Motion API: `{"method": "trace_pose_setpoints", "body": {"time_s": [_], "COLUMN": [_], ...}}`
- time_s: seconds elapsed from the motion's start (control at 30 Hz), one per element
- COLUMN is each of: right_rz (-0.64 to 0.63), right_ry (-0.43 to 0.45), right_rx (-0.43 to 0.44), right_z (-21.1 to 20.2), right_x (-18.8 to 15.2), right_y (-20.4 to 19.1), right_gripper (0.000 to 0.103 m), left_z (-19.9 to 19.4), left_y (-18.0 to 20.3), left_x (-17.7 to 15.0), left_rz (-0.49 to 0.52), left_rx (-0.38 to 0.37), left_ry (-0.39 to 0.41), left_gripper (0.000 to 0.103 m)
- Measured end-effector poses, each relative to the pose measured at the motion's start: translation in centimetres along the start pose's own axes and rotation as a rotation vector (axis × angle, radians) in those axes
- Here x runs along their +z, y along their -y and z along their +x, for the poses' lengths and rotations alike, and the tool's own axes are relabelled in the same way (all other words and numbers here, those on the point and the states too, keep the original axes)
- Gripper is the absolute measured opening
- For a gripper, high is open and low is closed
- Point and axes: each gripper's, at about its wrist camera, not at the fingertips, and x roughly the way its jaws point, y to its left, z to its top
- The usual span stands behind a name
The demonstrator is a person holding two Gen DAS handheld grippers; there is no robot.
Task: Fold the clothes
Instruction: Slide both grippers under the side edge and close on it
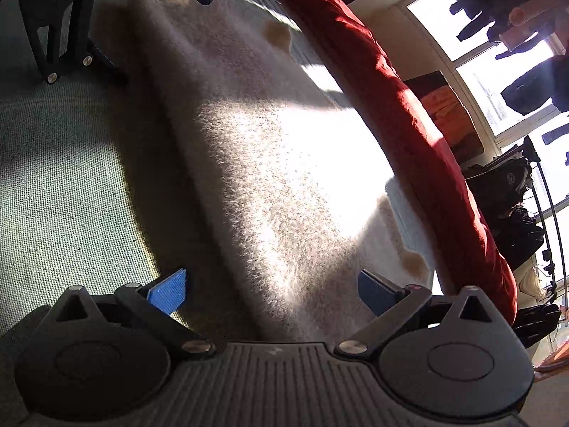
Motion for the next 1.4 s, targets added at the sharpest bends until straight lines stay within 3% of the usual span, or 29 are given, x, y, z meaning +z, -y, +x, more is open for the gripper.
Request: {"method": "trace_pose_setpoints", "body": {"time_s": [0.23, 0.4, 0.5, 0.7, 0.77, 0.87, 1.0, 1.13, 1.2, 1.3, 1.33, 1.37, 1.4], "right_rz": [0.039, 0.007, 0.002, -0.013, 0.002, -0.011, -0.033, -0.030, -0.031, -0.040, -0.062, -0.084, -0.106], "right_ry": [0.008, 0.021, 0.020, -0.089, -0.085, -0.058, -0.035, -0.018, -0.012, -0.034, -0.019, -0.016, -0.016], "right_rx": [-0.056, -0.073, -0.065, -0.118, -0.128, -0.147, -0.150, -0.138, -0.142, -0.088, -0.084, -0.068, -0.051], "right_z": [3.1, 4.7, 4.4, 4.0, 4.4, 5.3, 7.0, 5.8, 5.1, 4.9, 4.9, 5.0, 5.1], "right_x": [1.1, 3.1, 2.3, -2.9, -2.6, -0.8, 0.8, -0.1, -0.9, -0.9, -0.8, -0.6, -0.5], "right_y": [1.3, 1.3, 2.0, 5.0, 5.5, 5.7, 5.5, 5.7, 5.4, 4.7, 4.4, 4.1, 3.8], "right_gripper": [0.103, 0.103, 0.103, 0.103, 0.103, 0.103, 0.103, 0.097, 0.095, 0.086, 0.081, 0.068, 0.059], "left_z": [2.7, 3.7, 3.2, 3.2, 3.6, 4.8, 5.9, 4.6, 4.4, 5.0, 5.2, 5.4, 5.4], "left_y": [-1.0, -0.3, -0.8, -2.6, -2.8, -1.9, -1.7, -1.2, -0.7, -0.9, -1.0, -1.2, -0.9], "left_x": [1.2, 2.4, 1.5, -2.2, -1.5, 0.4, 1.7, 0.9, 0.1, 0.1, 0.3, 0.5, 0.5], "left_rz": [0.033, 0.125, 0.141, 0.163, 0.161, 0.255, 0.289, 0.308, 0.342, 0.328, 0.314, 0.301, 0.316], "left_rx": [0.024, 0.053, 0.056, 0.108, 0.107, 0.137, 0.117, 0.108, 0.134, 0.116, 0.103, 0.090, 0.076], "left_ry": [0.015, 0.036, 0.031, -0.066, -0.066, -0.038, -0.037, -0.046, -0.043, -0.075, -0.080, -0.086, -0.088], "left_gripper": [0.103, 0.103, 0.103, 0.103, 0.103, 0.102, 0.101, 0.077, 0.077, 0.074, 0.063, 0.057, 0.042]}}
